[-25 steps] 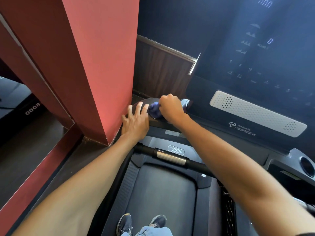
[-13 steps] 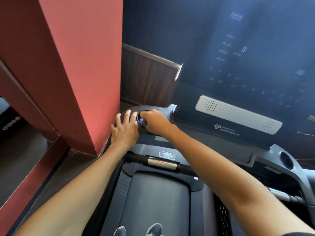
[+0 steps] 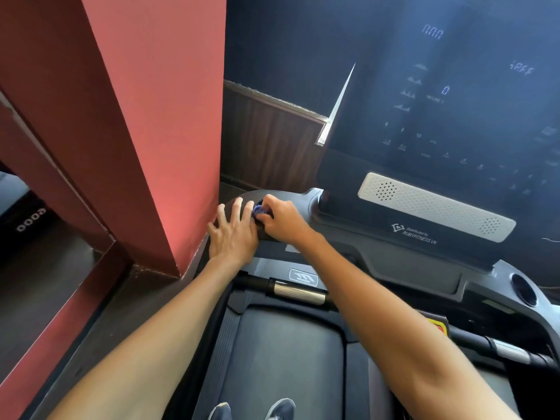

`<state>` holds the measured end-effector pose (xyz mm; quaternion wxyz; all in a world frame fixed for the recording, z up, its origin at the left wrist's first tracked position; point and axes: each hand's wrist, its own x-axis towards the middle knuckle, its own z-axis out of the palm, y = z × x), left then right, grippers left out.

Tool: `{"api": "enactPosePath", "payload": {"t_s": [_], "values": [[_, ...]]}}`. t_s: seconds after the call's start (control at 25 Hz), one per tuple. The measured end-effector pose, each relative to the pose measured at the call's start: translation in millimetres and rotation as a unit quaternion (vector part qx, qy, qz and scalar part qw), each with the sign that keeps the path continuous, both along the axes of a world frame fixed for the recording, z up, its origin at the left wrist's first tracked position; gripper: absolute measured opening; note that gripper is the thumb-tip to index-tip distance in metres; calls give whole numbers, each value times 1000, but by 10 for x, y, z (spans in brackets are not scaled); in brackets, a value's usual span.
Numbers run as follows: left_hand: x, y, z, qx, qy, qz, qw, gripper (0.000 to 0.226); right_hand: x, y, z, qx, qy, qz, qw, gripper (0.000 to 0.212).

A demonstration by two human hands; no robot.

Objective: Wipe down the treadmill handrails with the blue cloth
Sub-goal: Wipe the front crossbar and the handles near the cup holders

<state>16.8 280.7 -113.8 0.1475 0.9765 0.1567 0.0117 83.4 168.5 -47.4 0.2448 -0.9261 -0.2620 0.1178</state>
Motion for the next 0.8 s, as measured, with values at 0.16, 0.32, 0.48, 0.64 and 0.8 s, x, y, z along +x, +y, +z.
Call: {"api": "enactPosePath", "payload": {"t_s": [0.16, 0.32, 0.48, 0.64, 0.8], "values": [[-14, 21, -24, -13, -15, -2, 1000, 50, 114, -150, 193, -107, -18, 114, 988, 19], [-2, 17, -8, -18, -8, 0, 1000, 49, 191, -297, 304, -104, -115, 75, 985, 12], [-6, 7, -19, -12, -15, 0, 1000, 49, 124, -269, 116, -111, -58, 106, 986, 30], [-5, 21, -1, -13, -10, 4, 1000, 49, 219, 85, 25, -80, -4, 3, 997, 32], [-21, 2, -15, 6, -7, -3, 1000, 56, 135, 305, -62, -46, -22, -80, 995, 9]]}}
